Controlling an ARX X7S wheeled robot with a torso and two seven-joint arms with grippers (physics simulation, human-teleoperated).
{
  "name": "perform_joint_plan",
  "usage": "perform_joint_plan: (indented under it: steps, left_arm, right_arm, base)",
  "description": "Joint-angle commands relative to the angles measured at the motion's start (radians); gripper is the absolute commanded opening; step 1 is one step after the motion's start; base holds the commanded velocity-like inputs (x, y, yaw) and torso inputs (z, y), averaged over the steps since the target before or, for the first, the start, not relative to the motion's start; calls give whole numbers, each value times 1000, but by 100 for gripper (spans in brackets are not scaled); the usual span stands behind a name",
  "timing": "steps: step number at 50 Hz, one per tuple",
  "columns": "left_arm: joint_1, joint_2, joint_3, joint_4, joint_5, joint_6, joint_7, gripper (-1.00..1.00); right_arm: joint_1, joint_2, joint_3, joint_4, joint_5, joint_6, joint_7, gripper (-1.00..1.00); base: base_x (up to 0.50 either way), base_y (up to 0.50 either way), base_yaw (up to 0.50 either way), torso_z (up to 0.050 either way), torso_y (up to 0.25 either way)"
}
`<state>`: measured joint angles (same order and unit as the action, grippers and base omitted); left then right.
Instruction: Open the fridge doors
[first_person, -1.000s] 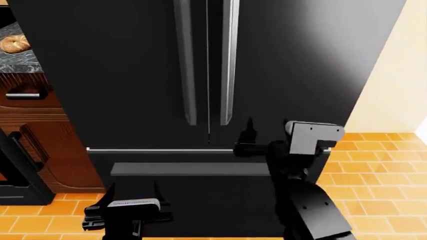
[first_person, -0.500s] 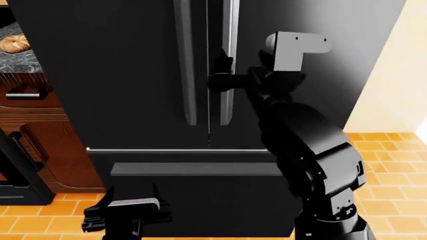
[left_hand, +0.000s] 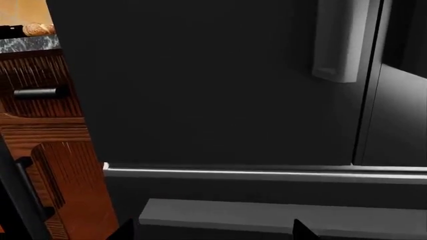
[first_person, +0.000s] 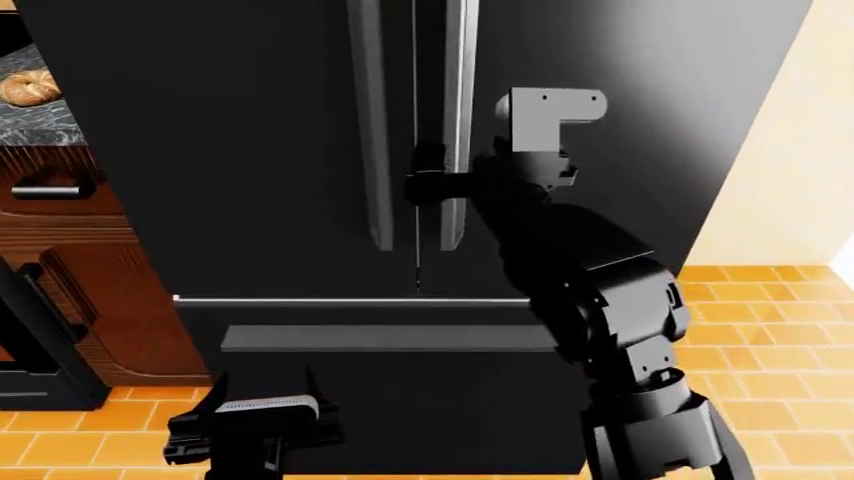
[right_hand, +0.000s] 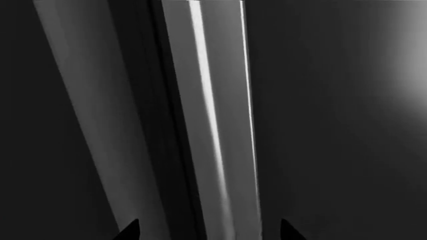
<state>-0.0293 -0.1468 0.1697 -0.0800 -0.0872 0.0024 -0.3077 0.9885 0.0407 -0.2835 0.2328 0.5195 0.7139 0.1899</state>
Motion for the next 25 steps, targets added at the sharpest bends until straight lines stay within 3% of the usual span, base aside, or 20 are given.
perform_joint_plan:
  steps: [1,25]
  left_arm:
    - [-5,-5,7,-10,-8,4,-5,100]
    - [-3,-16,18,2,-30,-1,-16,100]
  right_arm:
    - [29,0,-51,108,2,-41,-35,100]
    - [168,-2,-106,358,6,-107,-61,100]
  base:
    - [0,0,0,0,0]
    - [0,0,0,0,0]
